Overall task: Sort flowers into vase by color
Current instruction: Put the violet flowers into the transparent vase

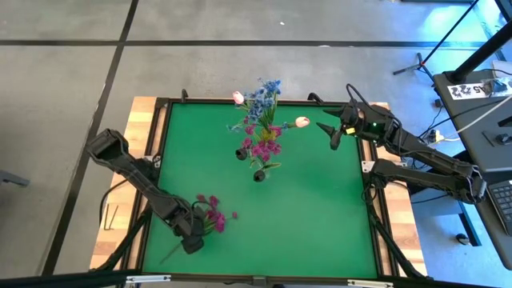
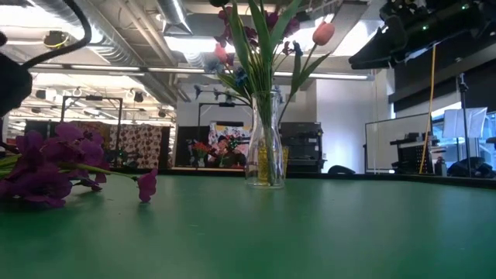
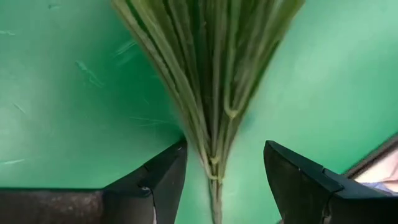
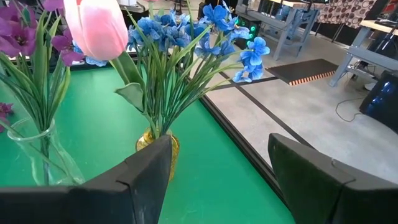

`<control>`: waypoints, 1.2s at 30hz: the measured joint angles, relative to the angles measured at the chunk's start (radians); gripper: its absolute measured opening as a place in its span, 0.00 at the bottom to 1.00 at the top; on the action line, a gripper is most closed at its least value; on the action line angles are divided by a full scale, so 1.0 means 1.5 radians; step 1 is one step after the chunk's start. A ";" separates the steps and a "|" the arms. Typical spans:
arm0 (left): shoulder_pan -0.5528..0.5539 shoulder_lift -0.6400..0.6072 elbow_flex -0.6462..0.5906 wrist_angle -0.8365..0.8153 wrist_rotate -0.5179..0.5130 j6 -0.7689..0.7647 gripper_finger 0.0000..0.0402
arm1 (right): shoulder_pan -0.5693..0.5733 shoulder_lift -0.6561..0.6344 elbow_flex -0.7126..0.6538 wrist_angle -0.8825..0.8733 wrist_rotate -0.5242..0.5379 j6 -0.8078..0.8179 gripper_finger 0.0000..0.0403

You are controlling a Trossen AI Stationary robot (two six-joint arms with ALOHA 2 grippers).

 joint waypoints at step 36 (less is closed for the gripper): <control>0.153 0.039 0.111 -0.180 0.000 0.061 0.03 | 0.000 -0.003 0.000 0.011 -0.024 -0.008 0.66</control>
